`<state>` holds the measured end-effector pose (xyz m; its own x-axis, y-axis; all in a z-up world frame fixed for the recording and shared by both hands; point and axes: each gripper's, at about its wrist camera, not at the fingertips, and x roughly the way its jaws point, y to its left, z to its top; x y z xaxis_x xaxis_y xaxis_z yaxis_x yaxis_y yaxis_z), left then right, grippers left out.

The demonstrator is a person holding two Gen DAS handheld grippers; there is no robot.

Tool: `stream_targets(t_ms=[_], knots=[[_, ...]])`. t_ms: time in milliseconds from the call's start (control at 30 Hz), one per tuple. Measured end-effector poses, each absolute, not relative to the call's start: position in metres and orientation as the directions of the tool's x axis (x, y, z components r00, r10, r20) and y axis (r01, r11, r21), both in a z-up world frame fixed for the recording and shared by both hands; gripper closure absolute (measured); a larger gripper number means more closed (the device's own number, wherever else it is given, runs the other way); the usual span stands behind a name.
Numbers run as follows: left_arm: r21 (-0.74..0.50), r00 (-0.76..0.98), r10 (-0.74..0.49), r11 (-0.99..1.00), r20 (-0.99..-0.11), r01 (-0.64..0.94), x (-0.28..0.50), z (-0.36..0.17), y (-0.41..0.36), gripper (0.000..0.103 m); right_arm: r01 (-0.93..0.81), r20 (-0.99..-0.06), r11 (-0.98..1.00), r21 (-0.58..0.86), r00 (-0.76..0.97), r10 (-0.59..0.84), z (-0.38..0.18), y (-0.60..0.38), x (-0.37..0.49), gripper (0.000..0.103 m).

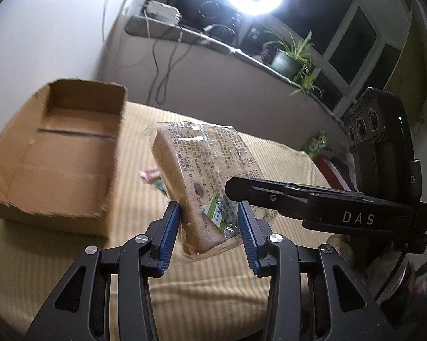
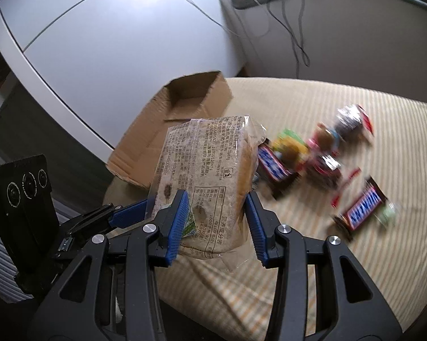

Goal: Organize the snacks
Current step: 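Lift the bread loaf with the right tool and carry it over the box, then lower the bread loaf into the box and open the right tool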

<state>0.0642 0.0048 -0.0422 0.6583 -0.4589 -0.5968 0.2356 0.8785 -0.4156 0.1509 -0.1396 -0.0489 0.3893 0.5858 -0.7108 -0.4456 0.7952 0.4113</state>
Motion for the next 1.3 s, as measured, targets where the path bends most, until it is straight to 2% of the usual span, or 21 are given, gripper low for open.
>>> stream_targets(t_ms=[433,833,1300], knots=[[-0.395,0.738,-0.355,0.909,-0.575,0.129,0.071,-0.039,0.072,0.064,-0.546,-0.703,0.742,0.389,0.345,0.622,-0.038,-0.051,0.182,0.059],[-0.373,0.736,-0.272,0.927,-0.620,0.028,0.101,-0.055,0.119,0.064,-0.586,-0.726,0.709,0.393,0.275,0.630,-0.057,0.013,0.215,0.059],[-0.337,0.697,-0.232,0.941,-0.679,-0.015,0.135,-0.081,0.127,0.064,-0.567,-0.767,0.717,0.407,0.215,0.605,-0.087,0.036,0.249,0.059]])
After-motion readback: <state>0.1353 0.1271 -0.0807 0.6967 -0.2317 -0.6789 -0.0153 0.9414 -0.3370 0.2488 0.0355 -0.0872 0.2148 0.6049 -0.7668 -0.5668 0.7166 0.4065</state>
